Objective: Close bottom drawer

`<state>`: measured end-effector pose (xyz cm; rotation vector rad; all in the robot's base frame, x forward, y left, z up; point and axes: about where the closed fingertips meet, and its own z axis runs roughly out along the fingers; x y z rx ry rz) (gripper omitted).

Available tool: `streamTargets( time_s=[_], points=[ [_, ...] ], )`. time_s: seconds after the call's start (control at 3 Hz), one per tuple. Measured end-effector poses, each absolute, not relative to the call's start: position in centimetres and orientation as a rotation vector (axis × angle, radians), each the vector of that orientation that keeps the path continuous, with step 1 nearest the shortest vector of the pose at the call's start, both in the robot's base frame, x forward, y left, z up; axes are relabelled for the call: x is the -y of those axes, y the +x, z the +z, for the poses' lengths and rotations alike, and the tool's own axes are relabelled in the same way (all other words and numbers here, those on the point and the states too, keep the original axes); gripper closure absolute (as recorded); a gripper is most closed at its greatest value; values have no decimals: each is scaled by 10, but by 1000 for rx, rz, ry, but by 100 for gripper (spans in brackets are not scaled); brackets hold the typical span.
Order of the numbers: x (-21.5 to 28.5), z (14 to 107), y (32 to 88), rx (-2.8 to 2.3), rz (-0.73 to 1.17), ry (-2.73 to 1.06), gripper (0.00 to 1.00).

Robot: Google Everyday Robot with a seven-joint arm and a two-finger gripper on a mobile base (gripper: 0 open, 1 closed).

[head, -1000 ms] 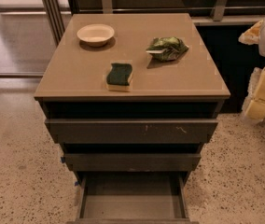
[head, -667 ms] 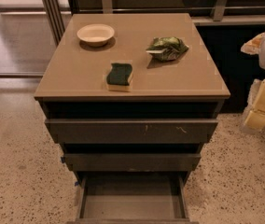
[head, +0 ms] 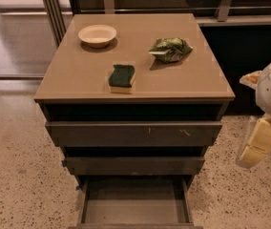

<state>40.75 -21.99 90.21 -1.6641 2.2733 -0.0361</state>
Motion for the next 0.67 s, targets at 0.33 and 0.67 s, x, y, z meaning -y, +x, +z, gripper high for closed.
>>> streamTargets(
  time_s=[0.33, 0.67],
  points=[
    [213, 856, 391, -2273, 35, -1683, 0],
    [205, 811, 378, -2275, 131, -1687, 0]
  ],
)
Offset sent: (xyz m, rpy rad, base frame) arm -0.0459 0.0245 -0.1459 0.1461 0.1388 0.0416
